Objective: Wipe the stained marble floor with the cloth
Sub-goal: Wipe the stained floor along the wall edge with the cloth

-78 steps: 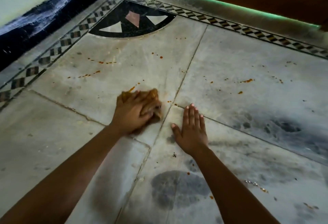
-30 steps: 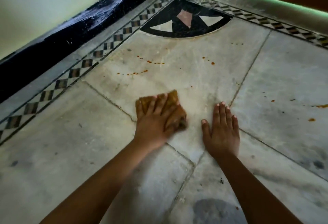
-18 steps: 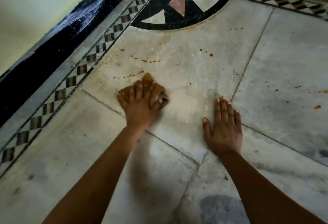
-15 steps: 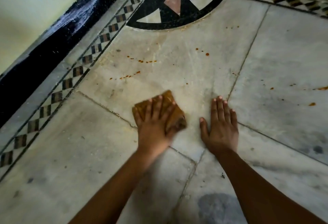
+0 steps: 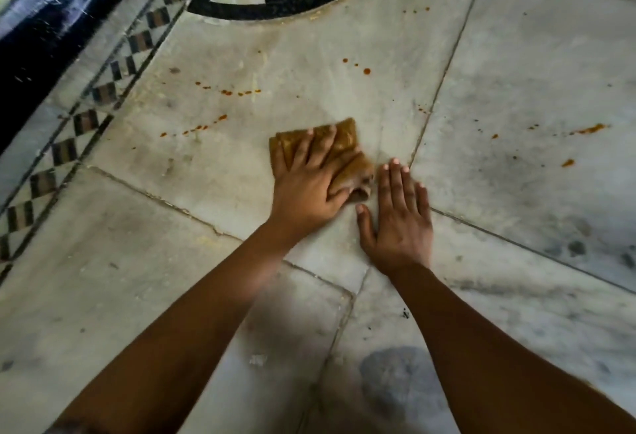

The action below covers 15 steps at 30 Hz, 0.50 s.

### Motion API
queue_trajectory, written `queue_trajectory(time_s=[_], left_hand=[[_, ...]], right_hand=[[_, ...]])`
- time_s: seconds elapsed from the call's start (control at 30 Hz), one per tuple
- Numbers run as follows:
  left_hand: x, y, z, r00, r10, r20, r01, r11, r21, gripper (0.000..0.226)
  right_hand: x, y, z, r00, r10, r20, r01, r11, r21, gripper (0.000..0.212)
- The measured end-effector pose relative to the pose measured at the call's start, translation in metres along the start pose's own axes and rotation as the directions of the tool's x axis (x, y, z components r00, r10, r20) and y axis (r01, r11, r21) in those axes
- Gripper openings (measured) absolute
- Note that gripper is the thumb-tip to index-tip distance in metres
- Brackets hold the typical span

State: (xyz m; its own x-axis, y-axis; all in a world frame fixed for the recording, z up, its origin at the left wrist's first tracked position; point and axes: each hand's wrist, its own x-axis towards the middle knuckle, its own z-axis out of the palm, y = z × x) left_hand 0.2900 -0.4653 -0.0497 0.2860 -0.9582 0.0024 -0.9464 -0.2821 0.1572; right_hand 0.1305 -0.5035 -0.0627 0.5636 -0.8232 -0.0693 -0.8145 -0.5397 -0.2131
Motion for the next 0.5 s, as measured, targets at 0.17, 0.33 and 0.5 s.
queue_trajectory(time_s=[0.17,0.33,0.5], left_hand=[[0.014,-0.053,-0.011,0.983,-0.182,0.037,0.180,0.983,0.036,0.066],[0.092,-0.030,-0.010,0.952,-0.288,0.103,0.292,0.956,-0.027,0.058],[-0.010,-0.029,-0.007,1.000,-0.022,0.004,0.022,1.000,0.002,0.063]], right_hand=[[0.000,0.000,0.000,1.000,0.001,-0.004,-0.001,1.000,0.013,0.071],[0.000,0.001,0.002,1.000,-0.005,-0.023,0.005,1.000,0.012,0.071],[0.000,0.001,0.002,0.999,-0.010,-0.038,0.011,1.000,0.018,0.072]])
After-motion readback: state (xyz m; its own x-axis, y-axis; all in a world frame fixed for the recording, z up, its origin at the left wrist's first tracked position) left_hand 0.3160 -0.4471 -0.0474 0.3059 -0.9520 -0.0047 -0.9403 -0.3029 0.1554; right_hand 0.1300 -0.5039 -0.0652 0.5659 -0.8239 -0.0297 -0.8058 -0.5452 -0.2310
